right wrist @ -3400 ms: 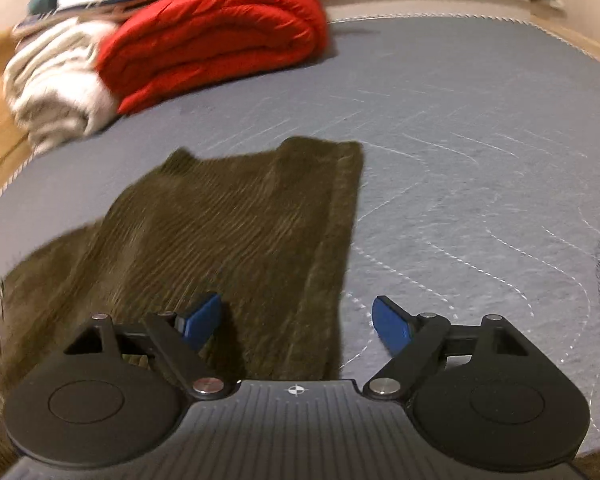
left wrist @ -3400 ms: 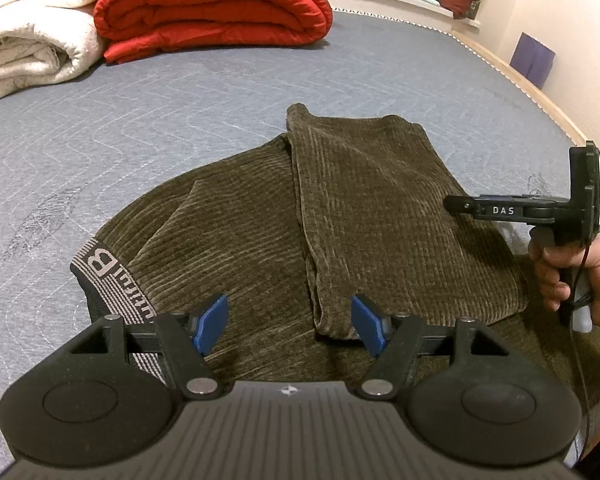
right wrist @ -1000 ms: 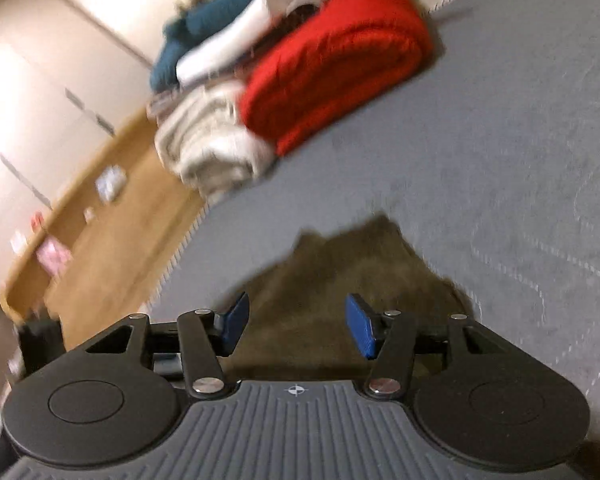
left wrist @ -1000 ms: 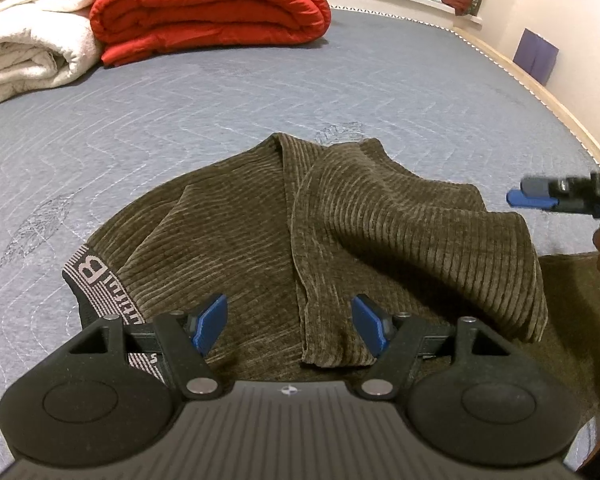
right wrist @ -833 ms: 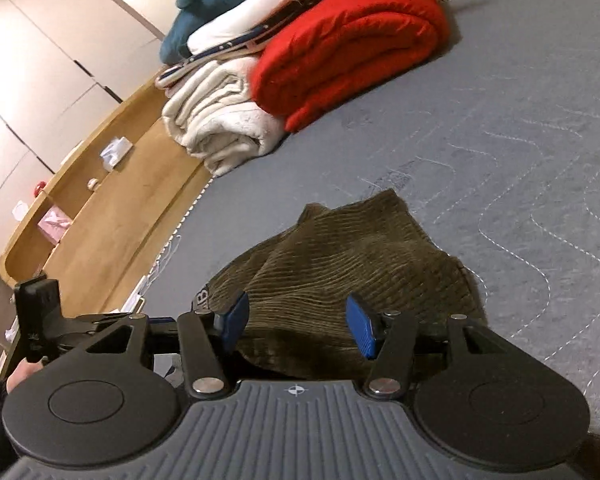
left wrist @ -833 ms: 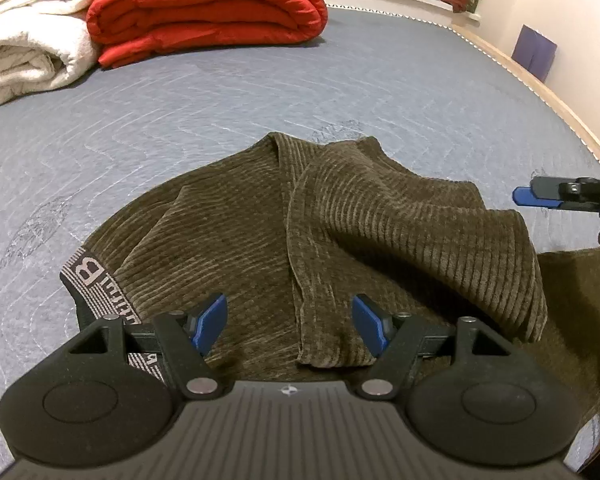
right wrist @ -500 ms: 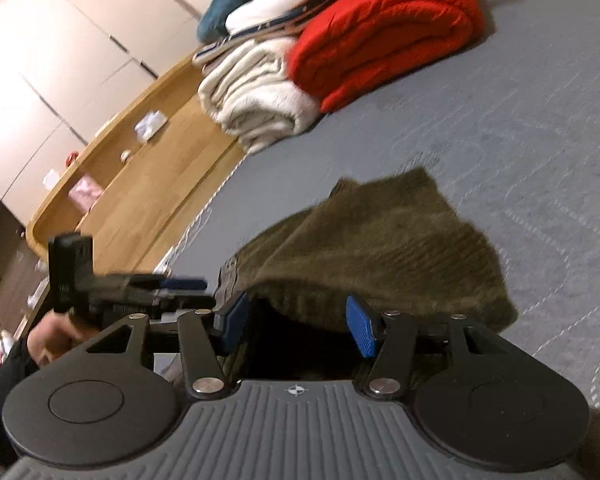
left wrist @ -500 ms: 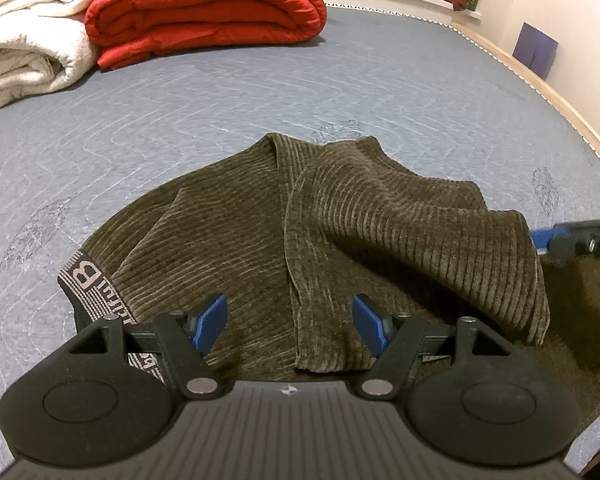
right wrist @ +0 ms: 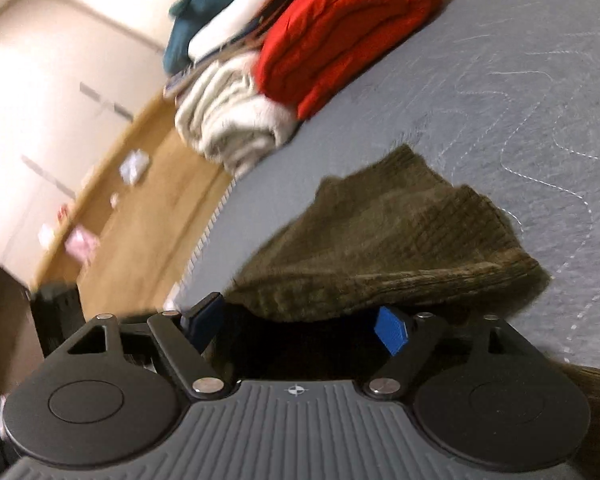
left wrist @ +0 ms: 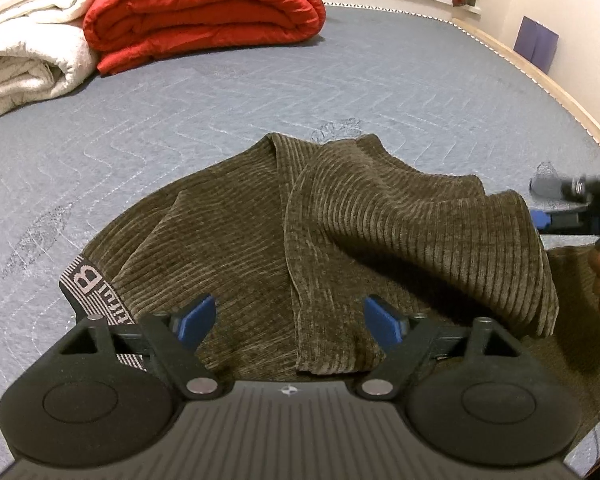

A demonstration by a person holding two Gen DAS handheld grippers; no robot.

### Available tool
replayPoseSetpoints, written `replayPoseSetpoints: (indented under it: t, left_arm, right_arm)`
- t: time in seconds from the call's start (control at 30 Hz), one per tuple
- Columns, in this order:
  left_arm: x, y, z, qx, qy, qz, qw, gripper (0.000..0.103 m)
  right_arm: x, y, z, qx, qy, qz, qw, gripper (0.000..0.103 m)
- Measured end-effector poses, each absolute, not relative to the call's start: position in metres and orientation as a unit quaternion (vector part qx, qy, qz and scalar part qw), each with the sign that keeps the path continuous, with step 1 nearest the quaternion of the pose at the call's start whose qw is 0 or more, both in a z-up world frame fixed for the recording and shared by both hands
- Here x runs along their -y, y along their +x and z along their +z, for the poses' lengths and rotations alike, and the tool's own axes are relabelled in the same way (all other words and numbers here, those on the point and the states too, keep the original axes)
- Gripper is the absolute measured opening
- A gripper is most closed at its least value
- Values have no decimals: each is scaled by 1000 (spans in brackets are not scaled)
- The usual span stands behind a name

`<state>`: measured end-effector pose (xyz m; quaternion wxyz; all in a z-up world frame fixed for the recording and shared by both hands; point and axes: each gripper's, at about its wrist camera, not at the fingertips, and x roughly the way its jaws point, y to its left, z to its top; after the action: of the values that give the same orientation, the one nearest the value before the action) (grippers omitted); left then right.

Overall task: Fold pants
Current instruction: 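Grasp the folded leg again with the right gripper and lift it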

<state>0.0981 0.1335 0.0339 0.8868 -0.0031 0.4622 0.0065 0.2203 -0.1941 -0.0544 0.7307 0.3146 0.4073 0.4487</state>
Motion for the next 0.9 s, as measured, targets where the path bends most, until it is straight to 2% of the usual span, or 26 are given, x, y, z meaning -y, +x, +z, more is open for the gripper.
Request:
replayPoseSetpoints:
  t: [0.2,0.47,0.53,0.6,0.63,0.7,0.8,0.9]
  left_arm:
    - [-135,103,24,-471,-4,10,882,86]
    - [-124,118,11,-483,2,15,875,86]
    - [-120,121,13,-478,-1,17,878,86]
    - [-116,125,15,-474,-5,21,881,86]
    - [-116,128,16,-470,-9,25,882,86]
    - [-116,132,20,-458,-26,39,888,86]
    - [-121,136,29,-432,-55,67,898,83]
    - [-124,136,42,-394,-70,91,912,73]
  right_arm:
    - [208,235,-64,-384,408,401,725,82]
    - [181,251,-85,-432,387,344,739,79]
    - [173,255,-81,-429,366,328,758,64]
    - [164,257,-73,-424,337,307,782,30]
    - [159,256,-68,-419,320,305,793,22]
    - [142,254,-54,-408,273,312,814,14]
    - [120,254,-28,-372,214,355,831,11]
    - [106,263,8,-330,169,401,837,9]
